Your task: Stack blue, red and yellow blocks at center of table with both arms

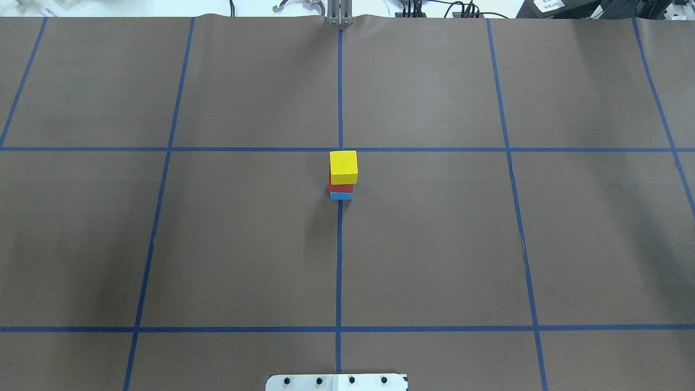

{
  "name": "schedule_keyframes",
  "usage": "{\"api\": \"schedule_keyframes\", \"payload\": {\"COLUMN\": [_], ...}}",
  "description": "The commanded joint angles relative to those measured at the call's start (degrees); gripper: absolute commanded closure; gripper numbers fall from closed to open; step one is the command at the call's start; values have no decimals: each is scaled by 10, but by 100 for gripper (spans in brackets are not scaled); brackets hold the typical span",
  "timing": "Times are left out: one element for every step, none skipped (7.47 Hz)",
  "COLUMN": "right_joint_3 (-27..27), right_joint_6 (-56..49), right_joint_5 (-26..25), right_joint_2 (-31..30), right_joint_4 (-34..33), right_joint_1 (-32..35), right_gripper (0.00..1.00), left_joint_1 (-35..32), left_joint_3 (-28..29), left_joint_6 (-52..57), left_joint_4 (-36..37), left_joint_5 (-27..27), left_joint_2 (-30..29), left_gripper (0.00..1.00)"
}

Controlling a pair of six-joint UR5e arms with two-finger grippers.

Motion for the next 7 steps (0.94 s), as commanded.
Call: {"api": "schedule_keyframes", "payload": {"right_joint_3": [0, 0, 0, 1, 1, 1, 1], "right_joint_6": [0, 0, 0, 0, 0, 0, 0], "right_joint_5": [0, 0, 0, 0, 0, 0, 0], "right_joint_2": [0, 0, 0, 0, 0, 0, 0], "right_joint_4": [0, 0, 0, 0, 0, 0, 0], "right_joint_1": [0, 0, 0, 0, 0, 0, 0], "right_gripper": [1, 1, 1, 1, 1, 1, 1], "left_joint_1": [0, 0, -1, -1, -1, 0, -1], "left_joint_3": [12, 14, 9, 9, 7, 7, 7], "left_joint_6": [0, 0, 0, 0, 0, 0, 1], "left_joint_4": [3, 3, 4, 3, 1, 0, -1], "left_joint_5": [-24, -33, -34, -37, -37, -33, -32], "left_joint_2": [2, 5, 6, 5, 5, 5, 5], "left_gripper": [0, 0, 0, 0, 0, 0, 0]}}
